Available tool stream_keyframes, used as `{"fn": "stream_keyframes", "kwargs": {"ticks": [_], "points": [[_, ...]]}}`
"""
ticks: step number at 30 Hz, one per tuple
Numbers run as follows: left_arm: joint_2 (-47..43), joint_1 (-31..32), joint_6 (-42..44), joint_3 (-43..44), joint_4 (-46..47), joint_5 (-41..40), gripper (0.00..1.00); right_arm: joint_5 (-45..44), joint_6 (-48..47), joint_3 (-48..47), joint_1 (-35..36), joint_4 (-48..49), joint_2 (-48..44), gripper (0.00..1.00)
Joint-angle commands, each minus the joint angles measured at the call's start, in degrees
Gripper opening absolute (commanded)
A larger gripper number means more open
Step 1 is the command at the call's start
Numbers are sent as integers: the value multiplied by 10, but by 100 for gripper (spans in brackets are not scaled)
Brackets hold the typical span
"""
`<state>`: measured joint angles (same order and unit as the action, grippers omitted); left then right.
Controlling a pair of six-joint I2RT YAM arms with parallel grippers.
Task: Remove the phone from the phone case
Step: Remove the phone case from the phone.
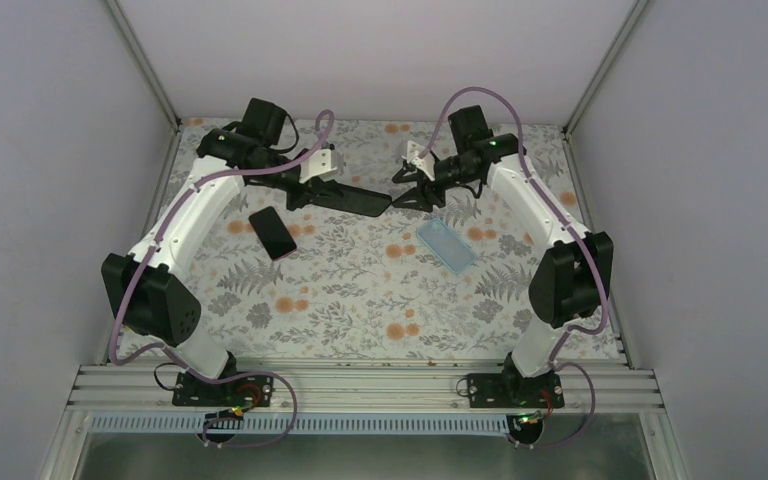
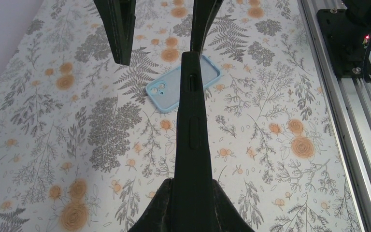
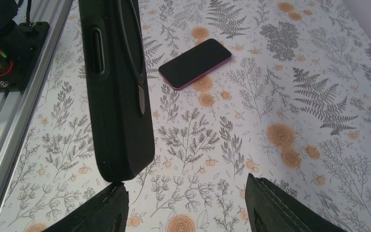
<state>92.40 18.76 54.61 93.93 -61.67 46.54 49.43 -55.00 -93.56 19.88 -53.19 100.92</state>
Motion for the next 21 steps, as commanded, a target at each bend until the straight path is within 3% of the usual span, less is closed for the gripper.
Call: {"fn": "stream_keyframes", "kwargs": {"ticks": [1,21], "points": [[-6,3,-3,7,24,26,2,35,-5,-29,6,-15,8,63],[-8,5,-1,4,19,27,2,35,-1,-38,11,-13,14,62]]}}
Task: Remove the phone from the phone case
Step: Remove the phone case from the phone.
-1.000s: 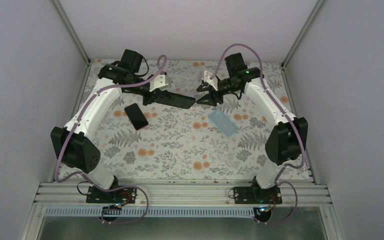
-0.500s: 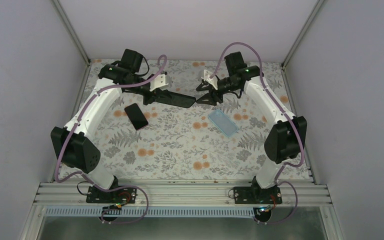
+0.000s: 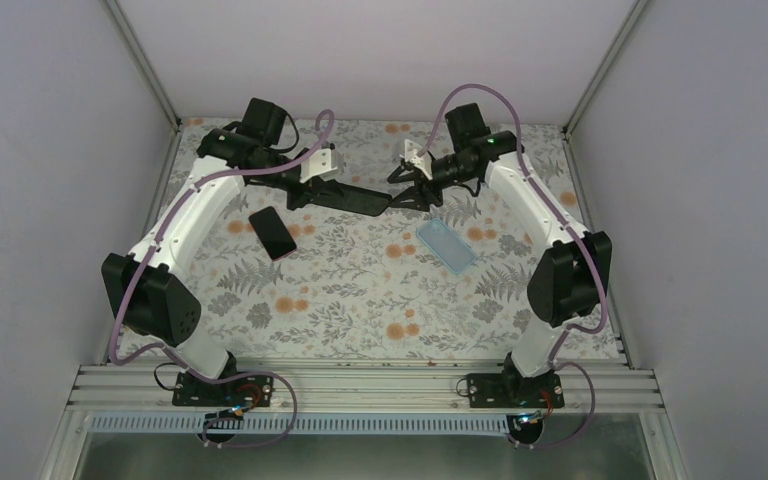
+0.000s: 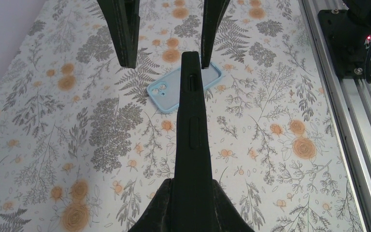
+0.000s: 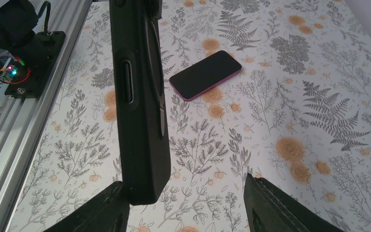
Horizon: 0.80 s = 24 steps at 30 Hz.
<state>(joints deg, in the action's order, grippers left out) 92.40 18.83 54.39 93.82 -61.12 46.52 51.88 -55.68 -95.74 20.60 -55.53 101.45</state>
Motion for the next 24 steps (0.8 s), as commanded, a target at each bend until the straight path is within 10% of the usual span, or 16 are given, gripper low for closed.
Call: {"fn": "stream_keyframes", "kwargs": {"ticks": [1,24], "points": [[-9,3,2,4,13,27,2,6,7,-15,3,14,9,61],[-34,39,40,-3,-59,-1,2,-31,-41,-130,-31,-39,69,61]]}}
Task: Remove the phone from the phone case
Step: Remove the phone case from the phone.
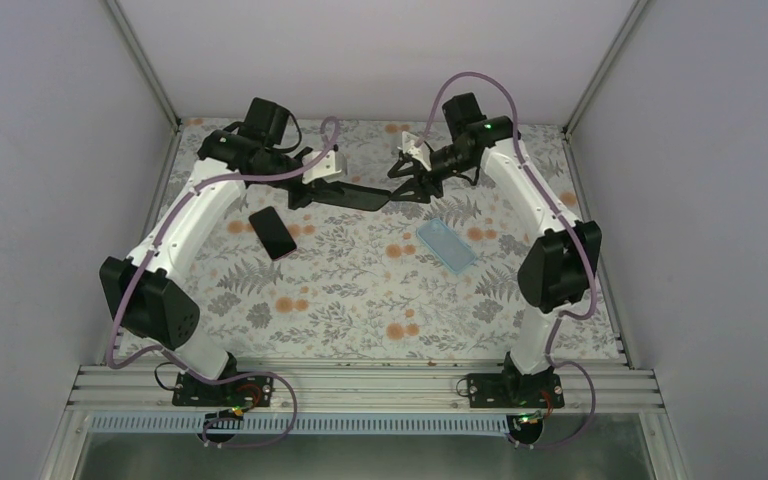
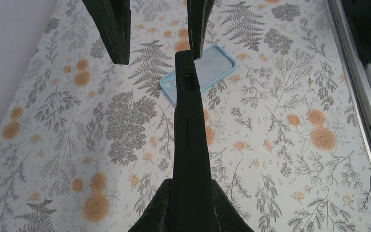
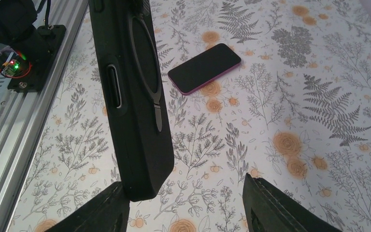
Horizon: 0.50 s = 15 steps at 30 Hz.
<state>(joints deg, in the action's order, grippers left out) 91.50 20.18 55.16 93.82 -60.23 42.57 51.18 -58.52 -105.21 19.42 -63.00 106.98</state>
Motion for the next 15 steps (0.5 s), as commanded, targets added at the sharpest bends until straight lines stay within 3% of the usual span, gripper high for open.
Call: {"fn": "stream_keyframes", "kwargs": {"ticks": [1,15], "points": [[-25,30,33,-1,-75,38,2,-25,-13,-40,-20,36,18,60],[-15,83,37,10,-105,23,2,-31,-20,-92,-22,21,54,59]]}}
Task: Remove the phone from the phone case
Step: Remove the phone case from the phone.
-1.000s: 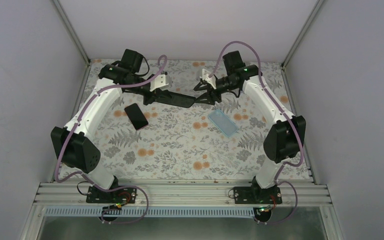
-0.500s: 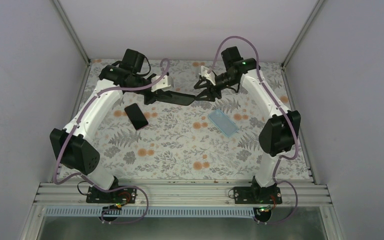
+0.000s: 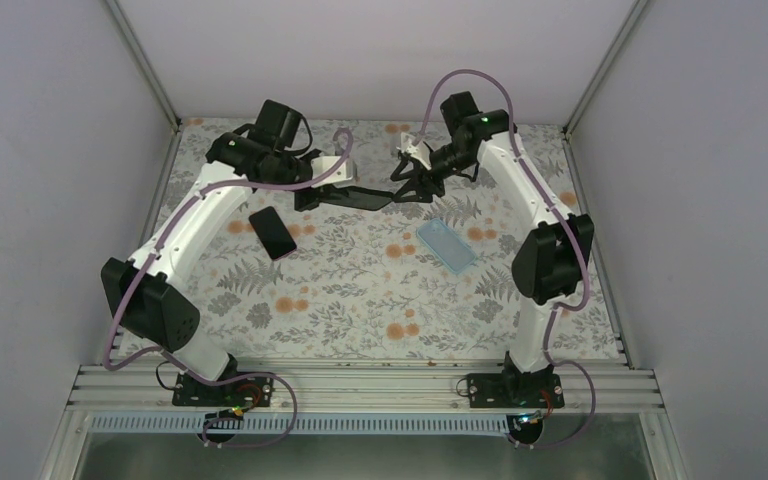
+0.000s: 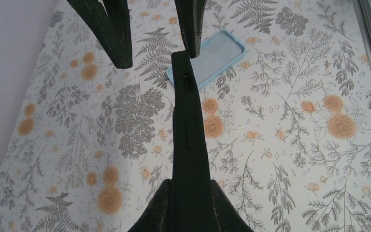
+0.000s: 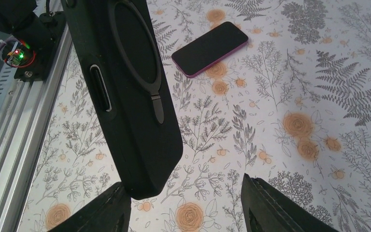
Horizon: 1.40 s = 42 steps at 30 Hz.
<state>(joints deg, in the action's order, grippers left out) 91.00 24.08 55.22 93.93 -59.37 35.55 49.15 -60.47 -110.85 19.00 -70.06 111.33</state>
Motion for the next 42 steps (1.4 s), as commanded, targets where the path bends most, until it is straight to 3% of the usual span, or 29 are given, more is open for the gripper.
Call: {"fn": "stream_keyframes", "kwargs": {"ticks": [1,16,20,25,34,42], "points": [[-8,47,36,10,-118,88,2,-11,-2,-36,-19,91,11,59],[-15,76,29,26,-138,41,2,-9,-21,-83,-19,59,42,50],[-18,77,27,22,-125,25,2,0,-37,-76,-18,36,31,53],[-27,77,20,7,-100,8,2,28,-95,19,-12,-12,-46,61],[-25,76,16,9,-88,-1,2,31,-67,226,27,31,-192,67],[-21,76,11,18,-85,-2,2,30,-37,280,42,81,-211,64]]}}
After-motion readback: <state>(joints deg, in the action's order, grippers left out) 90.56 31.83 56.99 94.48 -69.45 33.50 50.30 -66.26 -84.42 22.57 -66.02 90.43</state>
